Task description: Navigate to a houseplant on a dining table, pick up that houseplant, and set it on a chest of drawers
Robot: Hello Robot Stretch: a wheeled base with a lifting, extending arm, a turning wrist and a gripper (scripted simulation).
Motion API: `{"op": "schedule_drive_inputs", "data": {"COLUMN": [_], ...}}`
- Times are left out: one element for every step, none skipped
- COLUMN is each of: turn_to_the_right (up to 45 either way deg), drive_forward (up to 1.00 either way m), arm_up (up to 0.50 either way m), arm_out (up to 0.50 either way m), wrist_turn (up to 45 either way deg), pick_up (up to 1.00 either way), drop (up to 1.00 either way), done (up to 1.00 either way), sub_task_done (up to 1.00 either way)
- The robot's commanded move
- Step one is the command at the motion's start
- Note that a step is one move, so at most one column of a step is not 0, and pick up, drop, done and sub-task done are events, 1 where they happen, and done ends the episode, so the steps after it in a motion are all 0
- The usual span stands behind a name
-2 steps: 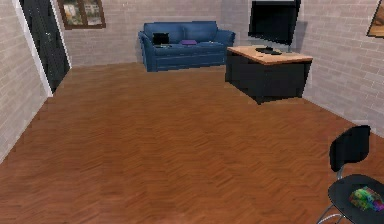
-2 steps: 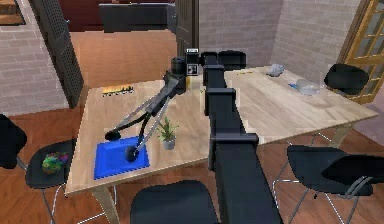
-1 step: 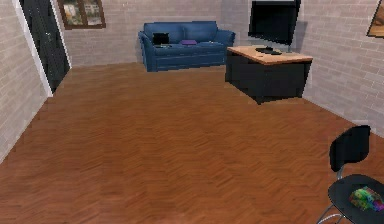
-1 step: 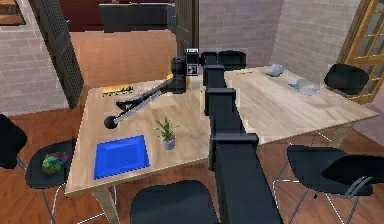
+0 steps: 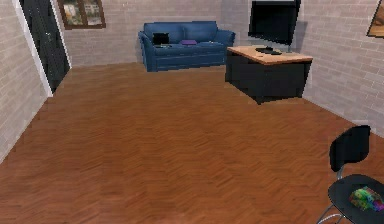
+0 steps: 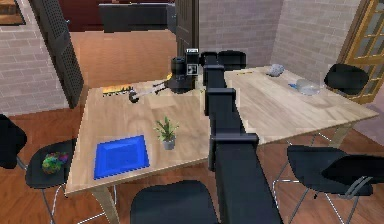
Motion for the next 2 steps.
{"op": "schedule_drive_inputs", "data": {"turn_to_the_right": [0.0, 0.0], "drive_forward": [0.0, 0.0], "arm_up": [0.0, -0.3], "arm_out": [0.0, 0.0], "wrist_turn": [15.0, 0.0], "pick_up": [0.0, 0.0], "drop": [0.0, 0.0], "done": [0.0, 0.0], "sub_task_done": [0.0, 0.0]}}
